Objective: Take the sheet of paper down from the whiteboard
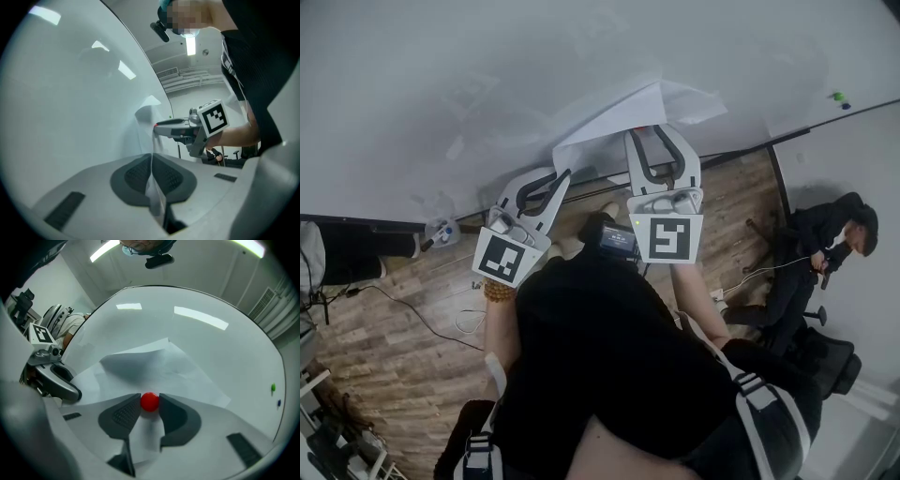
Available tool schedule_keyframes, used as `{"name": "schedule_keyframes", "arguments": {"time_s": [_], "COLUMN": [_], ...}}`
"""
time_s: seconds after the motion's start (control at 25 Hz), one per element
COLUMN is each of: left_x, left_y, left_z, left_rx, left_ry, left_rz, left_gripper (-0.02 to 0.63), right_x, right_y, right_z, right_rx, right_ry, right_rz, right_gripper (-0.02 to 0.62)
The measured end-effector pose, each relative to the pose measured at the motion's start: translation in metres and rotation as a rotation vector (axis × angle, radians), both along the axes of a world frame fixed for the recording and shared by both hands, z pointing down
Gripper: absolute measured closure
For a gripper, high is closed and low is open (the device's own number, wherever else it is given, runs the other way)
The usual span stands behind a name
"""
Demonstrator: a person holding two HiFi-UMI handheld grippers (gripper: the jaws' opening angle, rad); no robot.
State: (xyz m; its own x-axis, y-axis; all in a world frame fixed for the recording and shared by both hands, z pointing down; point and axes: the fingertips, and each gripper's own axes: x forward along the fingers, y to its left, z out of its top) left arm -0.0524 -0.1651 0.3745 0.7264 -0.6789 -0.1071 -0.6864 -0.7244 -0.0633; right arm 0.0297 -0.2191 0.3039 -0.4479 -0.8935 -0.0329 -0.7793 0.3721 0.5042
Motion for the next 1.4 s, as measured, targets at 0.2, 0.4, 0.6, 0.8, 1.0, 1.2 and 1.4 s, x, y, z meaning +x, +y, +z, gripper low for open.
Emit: {"name": "schedule_keyframes", "arguments": {"time_s": [0.2,0.4,0.6,0.8,1.0,1.2,1.4], "left_x": [-0.011,-0.019,-0.025,-0.028,-0.028,-0.029,-0.028], "left_y": [-0.011,-0.018,-0.021,-0.024,-0.024,-0.025,-0.024], "left_z": [0.004,0.006,0.008,0.008,0.007,0.008,0.008], "left_rx": [-0.064,-0.104,-0.127,-0.164,-0.179,-0.179,-0.178], "left_ry": [0.023,0.054,0.101,0.167,0.18,0.187,0.194], "left_rz": [-0.153,-0.259,-0.307,-0.348,-0.368,-0.373,-0.383], "left_gripper": [0.595,0.595,0.595,0.595,0.595,0.595,0.595], "right_x": [0.001,0.001,0.002,0.002,0.002,0.002,0.002], "right_y": [0.0,-0.001,0.0,-0.001,-0.001,-0.001,-0.001], "right_z": [0.003,0.0,0.001,-0.001,-0.002,-0.001,-0.003], "right_rx": [0.006,0.016,0.004,0.004,0.002,0.004,0.002], "right_ry": [0.017,-0.022,-0.04,-0.05,-0.047,-0.054,-0.077], "right_rz": [-0.003,-0.004,-0.004,-0.011,-0.006,-0.001,0.003], "right_gripper": [0.474,0.474,0.474,0.474,0.474,0.474,0.476]}}
